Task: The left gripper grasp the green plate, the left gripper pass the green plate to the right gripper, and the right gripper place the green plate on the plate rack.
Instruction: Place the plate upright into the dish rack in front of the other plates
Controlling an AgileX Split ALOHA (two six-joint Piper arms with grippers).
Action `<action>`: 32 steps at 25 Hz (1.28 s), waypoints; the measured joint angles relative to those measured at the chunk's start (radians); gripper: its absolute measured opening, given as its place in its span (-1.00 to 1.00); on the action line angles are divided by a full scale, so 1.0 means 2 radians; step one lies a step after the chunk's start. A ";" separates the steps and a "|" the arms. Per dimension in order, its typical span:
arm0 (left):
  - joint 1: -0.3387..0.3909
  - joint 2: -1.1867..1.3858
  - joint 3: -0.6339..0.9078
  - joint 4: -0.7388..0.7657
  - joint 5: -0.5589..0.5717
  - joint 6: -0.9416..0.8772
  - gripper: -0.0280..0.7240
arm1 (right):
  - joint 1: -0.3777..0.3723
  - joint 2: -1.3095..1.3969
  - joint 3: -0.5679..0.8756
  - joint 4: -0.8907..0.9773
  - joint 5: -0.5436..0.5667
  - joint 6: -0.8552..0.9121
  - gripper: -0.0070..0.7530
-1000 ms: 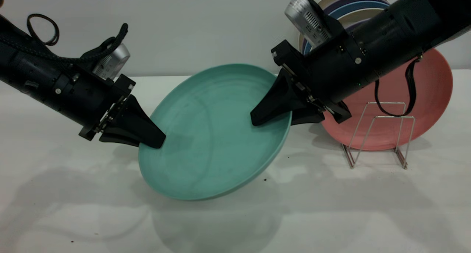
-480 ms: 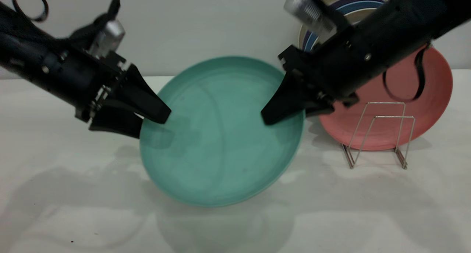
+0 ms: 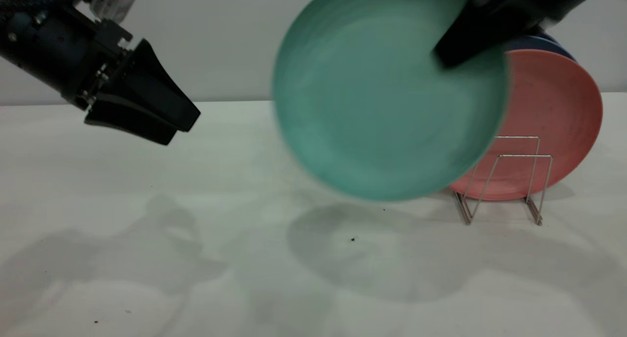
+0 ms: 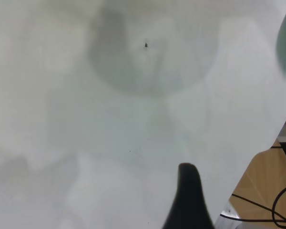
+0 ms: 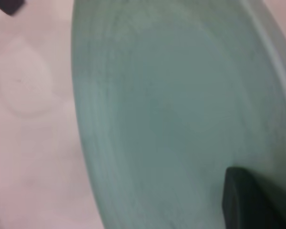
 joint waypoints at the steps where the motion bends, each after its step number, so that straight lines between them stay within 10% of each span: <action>1: 0.000 -0.001 0.000 0.001 0.000 0.000 0.66 | -0.006 -0.012 0.000 -0.013 -0.008 -0.023 -0.74; 14: 0.000 -0.001 0.000 0.002 0.000 -0.016 0.65 | -0.072 -0.051 0.000 -0.083 -0.093 -0.301 -0.74; 32: 0.000 -0.001 0.000 0.002 0.000 -0.026 0.65 | -0.082 0.016 0.000 -0.082 -0.104 -0.344 -0.73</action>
